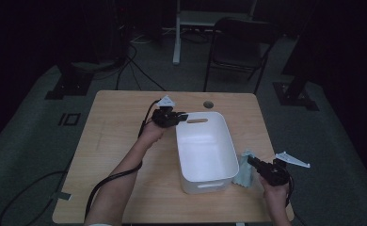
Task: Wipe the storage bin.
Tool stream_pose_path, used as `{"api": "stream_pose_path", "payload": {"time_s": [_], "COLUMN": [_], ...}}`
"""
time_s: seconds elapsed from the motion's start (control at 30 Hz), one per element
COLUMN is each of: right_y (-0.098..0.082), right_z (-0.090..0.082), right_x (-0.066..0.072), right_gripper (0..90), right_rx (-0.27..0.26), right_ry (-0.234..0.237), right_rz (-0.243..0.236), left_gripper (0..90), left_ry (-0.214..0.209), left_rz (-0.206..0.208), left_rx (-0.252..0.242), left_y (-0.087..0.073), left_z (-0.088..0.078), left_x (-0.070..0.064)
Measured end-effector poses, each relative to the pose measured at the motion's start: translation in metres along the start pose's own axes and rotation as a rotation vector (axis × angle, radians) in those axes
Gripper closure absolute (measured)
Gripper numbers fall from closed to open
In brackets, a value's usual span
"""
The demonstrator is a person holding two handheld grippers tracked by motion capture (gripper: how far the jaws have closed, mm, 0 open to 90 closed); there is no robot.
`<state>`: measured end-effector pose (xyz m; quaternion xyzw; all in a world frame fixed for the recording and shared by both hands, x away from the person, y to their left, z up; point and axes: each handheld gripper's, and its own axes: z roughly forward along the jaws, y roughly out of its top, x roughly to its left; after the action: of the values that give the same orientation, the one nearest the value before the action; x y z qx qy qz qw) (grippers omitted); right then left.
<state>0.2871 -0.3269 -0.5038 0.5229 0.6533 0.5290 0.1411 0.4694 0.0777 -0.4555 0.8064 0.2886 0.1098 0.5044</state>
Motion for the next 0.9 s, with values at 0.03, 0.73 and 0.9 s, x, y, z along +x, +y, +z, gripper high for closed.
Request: {"api": "stream_pose_path", "payload": {"time_s": [0.03,0.73,0.9], "right_y": [0.0,0.001,0.001], "right_z": [0.0,0.003,0.003], "right_x": [0.0,0.006,0.007], "right_gripper": [84.9,84.9,84.9], "right_rx": [-0.001,0.003,0.003], "right_ry": [0.0,0.017,0.02], "right_rz": [0.0,0.001,0.002], "left_gripper": [79.6,81.4,81.2], "left_ry": [0.0,0.27,0.326], "left_rz": [0.0,-0.122,-0.125], "left_rx": [0.0,-0.063,-0.048], "left_y": [0.0,-0.047,-0.057], "left_z": [0.0,-0.082,-0.103], "left_x": [0.0,-0.011,-0.02]}}
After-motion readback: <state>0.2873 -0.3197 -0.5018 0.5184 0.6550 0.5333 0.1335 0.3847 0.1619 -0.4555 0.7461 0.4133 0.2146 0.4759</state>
